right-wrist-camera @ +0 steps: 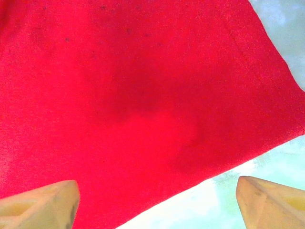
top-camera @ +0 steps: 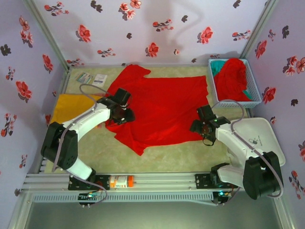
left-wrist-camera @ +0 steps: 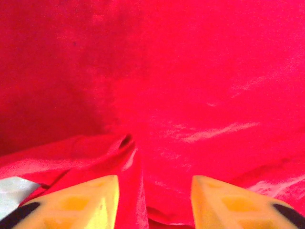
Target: Fold and stack the t-shirts
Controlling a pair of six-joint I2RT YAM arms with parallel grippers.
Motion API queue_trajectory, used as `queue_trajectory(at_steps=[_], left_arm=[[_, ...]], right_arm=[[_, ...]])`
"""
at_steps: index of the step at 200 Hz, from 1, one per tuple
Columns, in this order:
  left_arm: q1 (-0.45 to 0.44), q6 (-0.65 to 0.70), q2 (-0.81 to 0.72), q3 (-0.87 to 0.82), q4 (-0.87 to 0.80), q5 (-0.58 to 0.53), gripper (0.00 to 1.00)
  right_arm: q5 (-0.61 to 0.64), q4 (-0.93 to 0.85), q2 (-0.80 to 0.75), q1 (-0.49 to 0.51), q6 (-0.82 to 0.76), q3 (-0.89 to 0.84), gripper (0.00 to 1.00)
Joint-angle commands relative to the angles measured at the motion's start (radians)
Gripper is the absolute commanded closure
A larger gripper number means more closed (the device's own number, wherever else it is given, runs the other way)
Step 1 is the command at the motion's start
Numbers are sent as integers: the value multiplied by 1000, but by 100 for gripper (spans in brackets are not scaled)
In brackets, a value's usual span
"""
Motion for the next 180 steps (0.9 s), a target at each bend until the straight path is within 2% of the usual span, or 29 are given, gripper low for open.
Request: queue_trajectory(at_steps=[1, 19, 47, 75, 99, 130, 180], left_arm=[[25, 78, -59, -5, -89, 22, 51], [58, 71, -151, -92, -96, 58, 51], [104, 16, -293, -255, -90, 75, 59], [145, -43, -349, -405, -24, 95, 59], [170, -74, -350, -478, 90, 102, 56], [200, -66, -300, -471, 148, 102, 56], [208, -61, -207, -463, 227, 121, 62]], right_arm=[[10, -5, -7, -8, -18, 15, 14], [3, 9, -3, -10, -19, 7, 14], [-15, 29, 23, -11, -20, 8, 14], [-27, 46, 41, -10, -19, 7, 15], [-22, 43, 40, -10, -20, 5, 15], [-10, 23, 19, -13, -21, 5, 15], [-7, 19, 2, -14, -17, -4, 15]])
